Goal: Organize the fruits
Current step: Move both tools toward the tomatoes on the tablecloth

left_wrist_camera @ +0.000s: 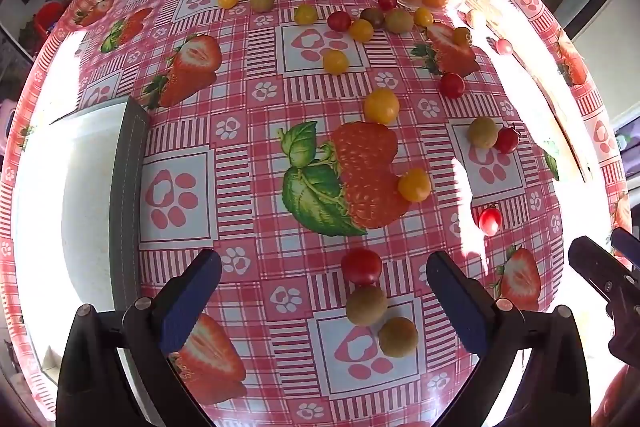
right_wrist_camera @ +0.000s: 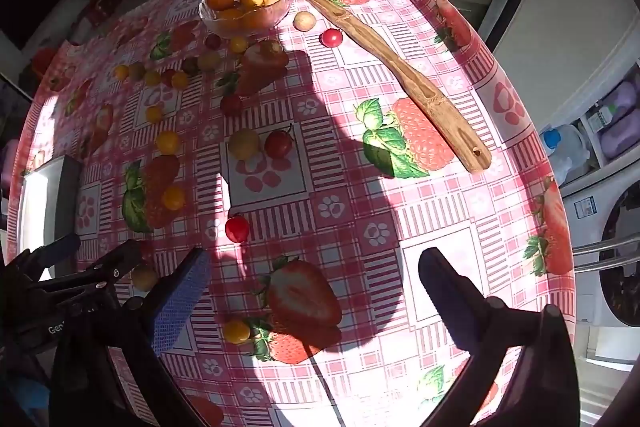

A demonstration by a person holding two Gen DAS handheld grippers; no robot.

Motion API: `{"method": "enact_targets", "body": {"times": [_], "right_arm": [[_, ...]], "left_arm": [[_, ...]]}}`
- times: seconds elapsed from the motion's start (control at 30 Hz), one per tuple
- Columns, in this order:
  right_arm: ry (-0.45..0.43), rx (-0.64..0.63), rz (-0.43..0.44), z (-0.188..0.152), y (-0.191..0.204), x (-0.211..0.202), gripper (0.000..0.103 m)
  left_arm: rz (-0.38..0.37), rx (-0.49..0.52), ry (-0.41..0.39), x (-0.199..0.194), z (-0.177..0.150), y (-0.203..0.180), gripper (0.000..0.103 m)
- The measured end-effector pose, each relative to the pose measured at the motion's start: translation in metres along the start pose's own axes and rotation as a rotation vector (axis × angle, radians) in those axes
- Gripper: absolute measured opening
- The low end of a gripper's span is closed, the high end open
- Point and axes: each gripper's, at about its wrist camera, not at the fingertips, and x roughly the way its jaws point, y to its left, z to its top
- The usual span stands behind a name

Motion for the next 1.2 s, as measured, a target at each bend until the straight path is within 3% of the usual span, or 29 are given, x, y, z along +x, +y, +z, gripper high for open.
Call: {"method": "enact_targets", "body": {"times": [0.7, 0.73, 1.07, 1.2], "right_arm": [[0.01, -0.002, 0.0, 0.007, -0.002, 0.006, 0.103], [-0.017, -0.005, -0.002, 0.006, -0.002, 0.005, 0.103], [-0.044, 0.012, 0.08, 0.007, -0.004, 0.005, 0.103], [-0.021, 0.006, 0.058, 0.009, -0.004, 0.007, 0.103]], "left_arm": [[0.025, 0.005, -0.017, -0.001, 0.002, -0.006, 0.103], [0.026, 0.001, -0.017, -0.001, 0.002, -0.006, 0.103], [0.036, -0.001, -0.02, 0.001, 0.003, -0.01, 0.103], [0.034, 0.007, -0.017, 0.003, 0.005, -0.011, 0.103]]}}
